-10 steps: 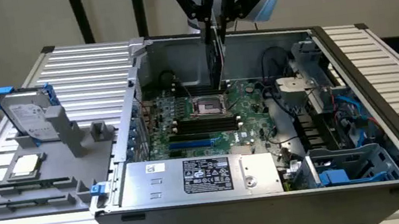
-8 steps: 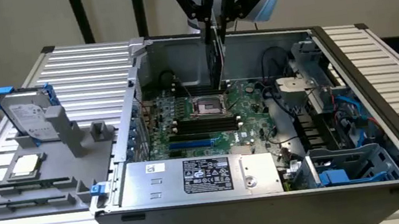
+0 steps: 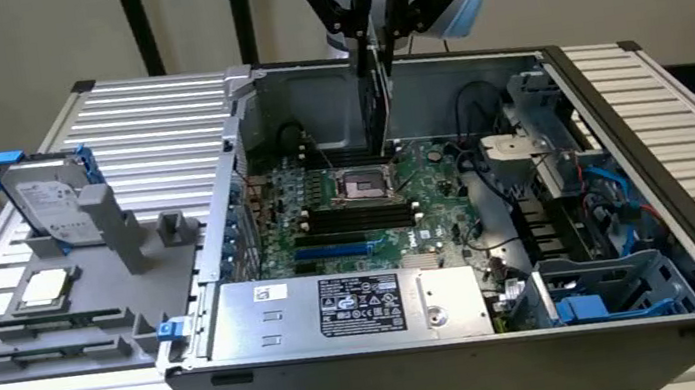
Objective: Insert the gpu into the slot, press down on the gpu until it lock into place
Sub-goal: 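Insert the gpu into the slot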
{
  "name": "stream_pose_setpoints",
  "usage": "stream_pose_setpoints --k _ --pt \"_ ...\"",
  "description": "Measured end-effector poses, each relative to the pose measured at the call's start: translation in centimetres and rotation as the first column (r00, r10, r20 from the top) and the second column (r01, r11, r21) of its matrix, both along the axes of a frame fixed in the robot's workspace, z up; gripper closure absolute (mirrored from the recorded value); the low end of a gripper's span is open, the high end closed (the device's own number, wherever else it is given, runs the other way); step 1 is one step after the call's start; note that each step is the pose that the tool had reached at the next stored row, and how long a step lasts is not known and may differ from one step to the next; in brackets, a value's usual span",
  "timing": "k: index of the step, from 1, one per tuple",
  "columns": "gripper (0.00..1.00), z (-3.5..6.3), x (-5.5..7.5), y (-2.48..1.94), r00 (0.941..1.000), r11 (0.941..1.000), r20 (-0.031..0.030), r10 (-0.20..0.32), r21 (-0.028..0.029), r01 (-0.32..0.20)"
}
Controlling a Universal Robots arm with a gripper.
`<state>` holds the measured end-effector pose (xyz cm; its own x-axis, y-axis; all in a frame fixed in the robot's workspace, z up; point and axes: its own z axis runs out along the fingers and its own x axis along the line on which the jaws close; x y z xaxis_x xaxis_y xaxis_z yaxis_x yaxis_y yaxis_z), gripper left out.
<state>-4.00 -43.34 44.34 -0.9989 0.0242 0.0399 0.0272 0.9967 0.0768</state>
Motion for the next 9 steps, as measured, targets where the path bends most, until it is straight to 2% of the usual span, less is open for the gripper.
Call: stream_pose_setpoints --k 4,9 --pt "0.74 0.01 0.00 0.01 1.0000 1.0000 -0.0001 0.001 -0.0002 -0.001" --pt "0.74 -0.01 0.02 0.01 0.9967 0.9967 0.0000 0.081 0.0000 -0.081"
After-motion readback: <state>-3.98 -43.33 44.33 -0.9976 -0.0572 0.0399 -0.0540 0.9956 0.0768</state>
